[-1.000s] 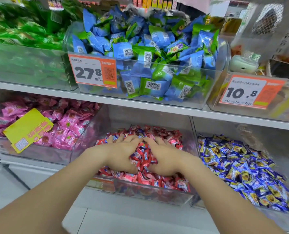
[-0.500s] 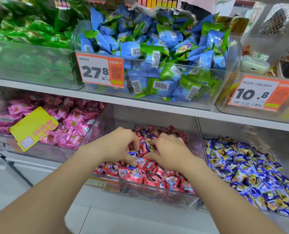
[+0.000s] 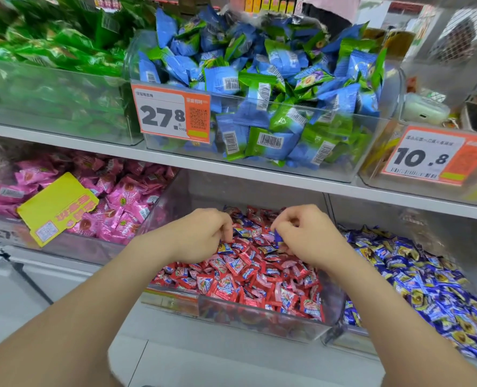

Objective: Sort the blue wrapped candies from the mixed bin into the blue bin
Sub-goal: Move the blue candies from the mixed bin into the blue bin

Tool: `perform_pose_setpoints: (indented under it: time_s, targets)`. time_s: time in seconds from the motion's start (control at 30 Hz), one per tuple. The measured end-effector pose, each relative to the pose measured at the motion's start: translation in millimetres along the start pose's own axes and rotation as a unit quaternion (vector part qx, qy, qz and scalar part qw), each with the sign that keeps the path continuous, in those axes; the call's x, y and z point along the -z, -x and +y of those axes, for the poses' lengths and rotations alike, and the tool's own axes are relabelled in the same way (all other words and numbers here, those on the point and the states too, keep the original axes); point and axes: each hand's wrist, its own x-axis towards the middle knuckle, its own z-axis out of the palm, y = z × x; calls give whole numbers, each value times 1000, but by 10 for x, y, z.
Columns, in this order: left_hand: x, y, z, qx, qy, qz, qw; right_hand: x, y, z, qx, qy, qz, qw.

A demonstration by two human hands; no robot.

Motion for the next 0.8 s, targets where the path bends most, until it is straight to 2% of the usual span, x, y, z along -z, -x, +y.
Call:
perform_pose_setpoints:
  time_s: [0.13, 0.23, 0.37, 0.5, 0.67, 0.8]
  targets:
    - [-64, -21, -55, 9, -80, -58, 995, 16, 11, -30, 10, 87, -59, 994]
    - [-86, -49, -104, -4, -91, -43, 995, -55, -54, 32, 32, 168, -98, 980]
    - [-99, -87, -108, -24, -64, -5, 998, -168, -158, 69, 38, 237, -50, 969]
    - [-95, -92, -71, -7, -46, 30, 998, -285, -178, 51, -3, 308, -21, 951]
    - [-86, -161, -11, -18, -1, 114, 993, -129, -218, 7, -39, 214, -83, 973]
    - [-195, -317, -80, -34, -31, 85, 995, -7, -147, 100, -28, 151, -54, 987]
